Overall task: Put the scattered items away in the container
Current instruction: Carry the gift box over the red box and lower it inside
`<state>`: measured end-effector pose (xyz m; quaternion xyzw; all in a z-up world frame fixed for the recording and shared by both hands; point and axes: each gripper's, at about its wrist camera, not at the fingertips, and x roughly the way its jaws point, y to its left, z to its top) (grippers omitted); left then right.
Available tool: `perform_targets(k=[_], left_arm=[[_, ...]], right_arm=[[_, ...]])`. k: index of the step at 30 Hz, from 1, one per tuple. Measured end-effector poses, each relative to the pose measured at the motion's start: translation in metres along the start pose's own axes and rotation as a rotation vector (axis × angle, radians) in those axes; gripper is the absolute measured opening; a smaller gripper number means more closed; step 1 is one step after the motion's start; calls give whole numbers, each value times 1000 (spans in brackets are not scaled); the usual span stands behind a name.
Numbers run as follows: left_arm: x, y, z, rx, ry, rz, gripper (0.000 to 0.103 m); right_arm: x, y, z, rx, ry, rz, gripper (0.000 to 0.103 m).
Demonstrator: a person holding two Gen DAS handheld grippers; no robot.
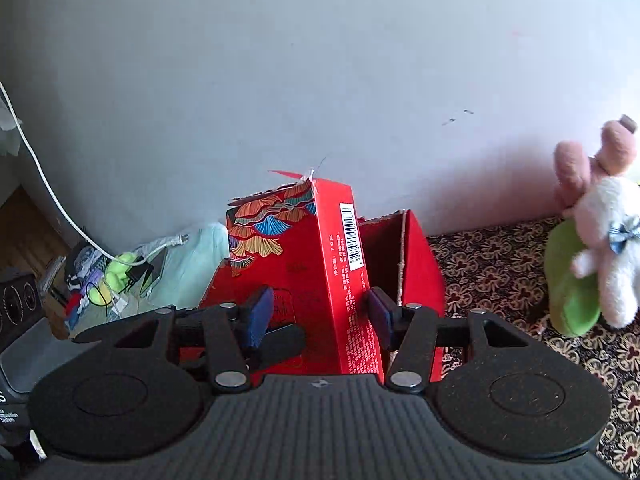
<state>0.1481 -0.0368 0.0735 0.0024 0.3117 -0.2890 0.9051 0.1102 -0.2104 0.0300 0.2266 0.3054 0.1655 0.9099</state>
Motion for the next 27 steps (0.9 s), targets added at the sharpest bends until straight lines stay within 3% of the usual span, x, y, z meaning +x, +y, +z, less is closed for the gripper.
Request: perform_targets(k=[6, 15, 21, 27], left_arm=[[31, 35, 0, -81, 98, -4, 60], [72, 57, -21, -176, 254, -30, 60], [91, 64, -29, -188, 322, -15, 59], [103, 65, -29, -209, 351, -16, 57]], right_arm=[[50, 1, 30, -42, 152, -54, 54], [95, 9, 36, -176, 389, -192, 52], [114, 14, 37, -247, 465, -252, 49], [120, 18, 39, -271, 478, -298, 45]])
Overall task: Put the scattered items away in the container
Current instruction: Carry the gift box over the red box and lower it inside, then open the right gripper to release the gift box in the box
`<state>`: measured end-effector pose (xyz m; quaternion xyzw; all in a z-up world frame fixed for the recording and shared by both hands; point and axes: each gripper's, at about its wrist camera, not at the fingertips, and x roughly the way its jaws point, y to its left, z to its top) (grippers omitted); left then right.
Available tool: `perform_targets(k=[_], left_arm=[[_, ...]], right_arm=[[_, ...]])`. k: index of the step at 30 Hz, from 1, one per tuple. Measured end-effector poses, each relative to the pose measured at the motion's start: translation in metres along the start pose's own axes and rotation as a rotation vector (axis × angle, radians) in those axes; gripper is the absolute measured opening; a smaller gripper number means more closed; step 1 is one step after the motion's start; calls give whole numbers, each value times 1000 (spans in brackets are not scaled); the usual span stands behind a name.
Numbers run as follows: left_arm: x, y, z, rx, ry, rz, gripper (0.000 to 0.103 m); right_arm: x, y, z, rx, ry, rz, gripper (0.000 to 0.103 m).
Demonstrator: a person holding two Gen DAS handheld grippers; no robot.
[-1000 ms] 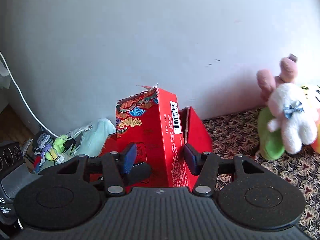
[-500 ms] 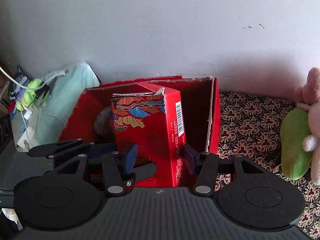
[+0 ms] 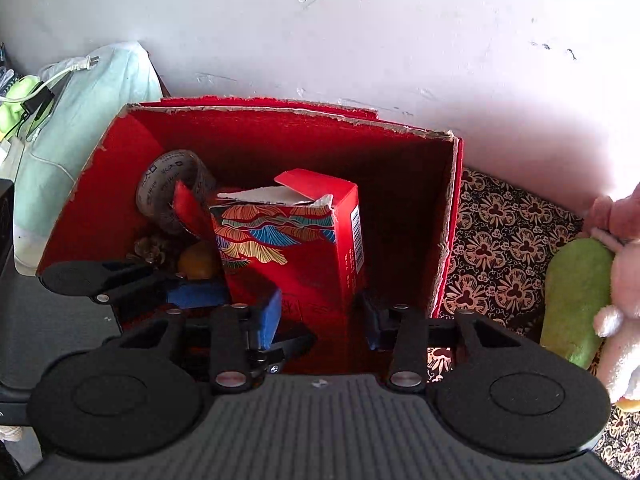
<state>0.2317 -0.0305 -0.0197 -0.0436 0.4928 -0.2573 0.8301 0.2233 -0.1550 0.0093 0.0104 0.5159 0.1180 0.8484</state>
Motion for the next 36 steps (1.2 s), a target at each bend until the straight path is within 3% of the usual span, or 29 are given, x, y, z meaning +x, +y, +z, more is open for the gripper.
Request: perform_targets(k=[8, 18, 21, 24, 29, 36], left_arm=[[3, -5, 8, 13, 10, 19, 55], [21, -22, 17, 56, 42, 52, 57], [23, -26, 18, 68, 47, 87, 57], [20, -29, 16, 83, 33, 133, 65], [11, -39, 10, 142, -32, 277, 72], [-7, -35, 1, 131, -93, 361, 81]], right_arm=[[-8, -17, 4, 104, -98, 47, 55], [-18, -29, -6, 148, -182, 113, 45], [-22, -29, -10, 138, -203, 118, 44], [-24, -28, -15, 123, -228, 117, 43], [-23, -29, -22, 88, -270, 108, 39], [-20, -26, -26, 88, -301, 99, 39]])
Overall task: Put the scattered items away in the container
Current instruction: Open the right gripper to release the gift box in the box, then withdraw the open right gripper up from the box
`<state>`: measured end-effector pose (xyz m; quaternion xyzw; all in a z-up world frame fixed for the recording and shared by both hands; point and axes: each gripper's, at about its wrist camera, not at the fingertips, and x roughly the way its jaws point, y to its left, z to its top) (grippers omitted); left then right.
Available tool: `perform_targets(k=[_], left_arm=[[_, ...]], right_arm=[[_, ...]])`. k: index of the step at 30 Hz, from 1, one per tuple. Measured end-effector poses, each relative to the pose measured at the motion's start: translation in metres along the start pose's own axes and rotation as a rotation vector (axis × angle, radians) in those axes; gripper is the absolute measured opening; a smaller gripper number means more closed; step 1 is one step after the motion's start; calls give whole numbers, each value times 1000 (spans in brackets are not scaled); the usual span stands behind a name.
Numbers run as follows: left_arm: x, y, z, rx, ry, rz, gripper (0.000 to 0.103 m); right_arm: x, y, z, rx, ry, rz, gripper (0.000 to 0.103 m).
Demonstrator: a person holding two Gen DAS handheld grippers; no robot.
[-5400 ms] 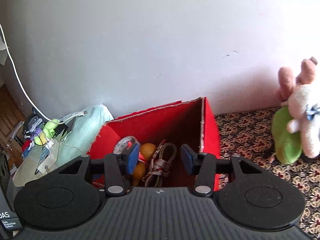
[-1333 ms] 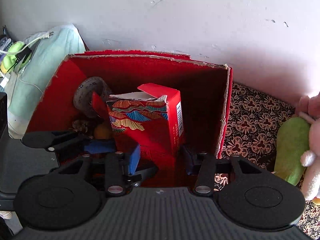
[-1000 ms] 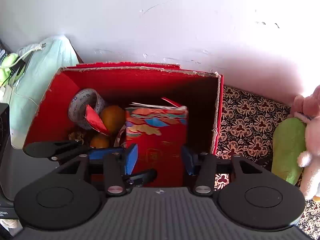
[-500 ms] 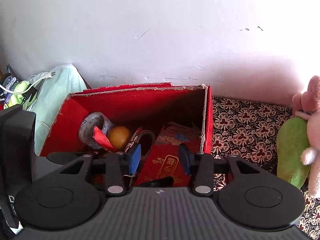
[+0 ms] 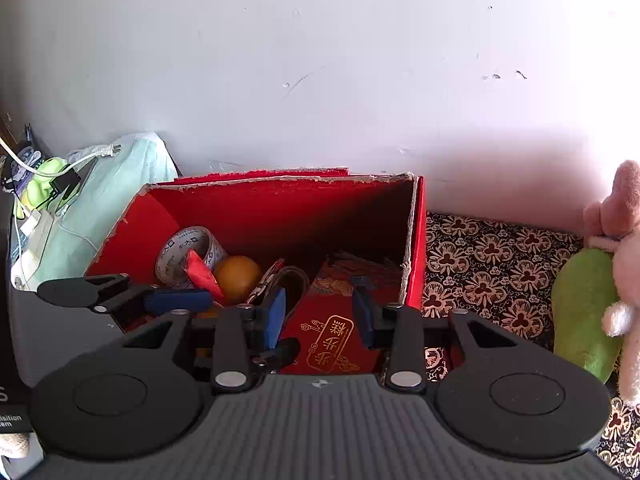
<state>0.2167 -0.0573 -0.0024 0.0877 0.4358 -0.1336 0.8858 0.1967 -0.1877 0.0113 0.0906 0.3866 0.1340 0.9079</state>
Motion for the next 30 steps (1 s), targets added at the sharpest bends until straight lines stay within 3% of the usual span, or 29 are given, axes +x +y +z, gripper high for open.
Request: perform_targets(k=[12, 17, 22, 30], left_arm=[[-7, 29, -11, -60, -22, 130, 88], [-12, 37, -15, -73, -50, 193, 89], [-12, 45, -24, -95, -53, 210, 91], [-18, 48, -37, -103, -66, 224, 92]], right_arm=[[7, 14, 0, 27, 7, -15, 44], [11, 24, -6, 16, 6, -41, 52], [12, 32, -12, 8, -21, -58, 58], [9, 32, -21, 2, -91, -105, 58]])
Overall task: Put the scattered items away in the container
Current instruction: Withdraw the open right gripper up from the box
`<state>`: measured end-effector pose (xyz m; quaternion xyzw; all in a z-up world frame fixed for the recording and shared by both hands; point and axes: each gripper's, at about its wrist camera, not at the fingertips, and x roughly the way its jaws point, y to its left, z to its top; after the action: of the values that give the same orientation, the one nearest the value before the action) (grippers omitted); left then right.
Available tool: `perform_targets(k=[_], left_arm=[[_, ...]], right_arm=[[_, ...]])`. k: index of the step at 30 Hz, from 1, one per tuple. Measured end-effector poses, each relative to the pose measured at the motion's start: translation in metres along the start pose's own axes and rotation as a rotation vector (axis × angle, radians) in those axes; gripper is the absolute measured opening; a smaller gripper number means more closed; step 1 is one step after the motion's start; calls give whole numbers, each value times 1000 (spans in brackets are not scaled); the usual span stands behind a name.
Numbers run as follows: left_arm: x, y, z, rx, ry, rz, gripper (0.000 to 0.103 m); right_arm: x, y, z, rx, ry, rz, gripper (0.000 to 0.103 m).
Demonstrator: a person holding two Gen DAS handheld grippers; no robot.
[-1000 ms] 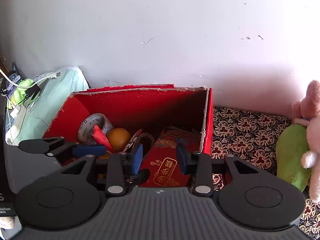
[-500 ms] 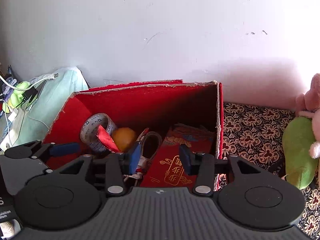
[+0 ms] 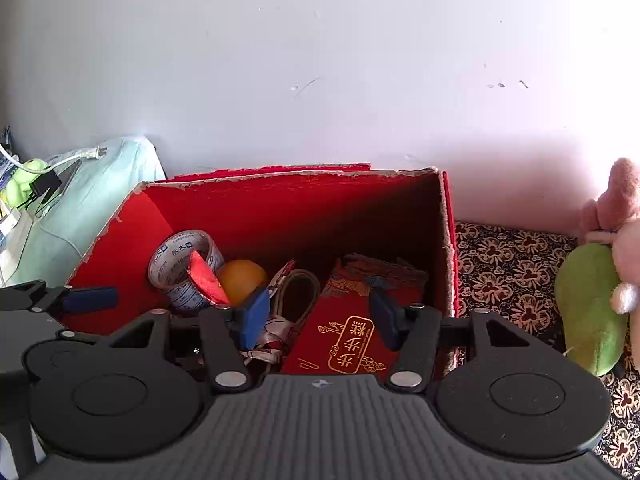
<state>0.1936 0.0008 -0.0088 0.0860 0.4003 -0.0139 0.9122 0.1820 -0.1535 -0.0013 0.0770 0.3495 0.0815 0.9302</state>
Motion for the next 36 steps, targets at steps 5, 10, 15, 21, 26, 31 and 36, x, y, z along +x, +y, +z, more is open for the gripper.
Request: perform_targets(k=[5, 10, 15, 21, 26, 31, 36], left_arm=[[-11, 1, 0, -15, -30, 12, 95], [-20, 0, 0, -14, -40, 31, 99], [-25, 2, -2, -24, -30, 55, 100], [-37, 12, -6, -59, -37, 43, 102], [-43, 12, -10, -59, -32, 57, 102], [-47, 16, -8, -77, -9, 41, 102], [-48, 15, -4, -67, -2, 54, 102]], right_arm=[[-8, -6, -3, 34, -25, 1, 57], [-14, -2, -7, 55, -15, -9, 60], [-21, -1, -11, 88, -15, -3, 66], [-32, -5, -16, 136, -23, 13, 71], [-39, -2, -22, 152, -19, 21, 73], [-45, 0, -24, 132, -3, 38, 75], [-50, 3, -23, 119, -9, 7, 89]])
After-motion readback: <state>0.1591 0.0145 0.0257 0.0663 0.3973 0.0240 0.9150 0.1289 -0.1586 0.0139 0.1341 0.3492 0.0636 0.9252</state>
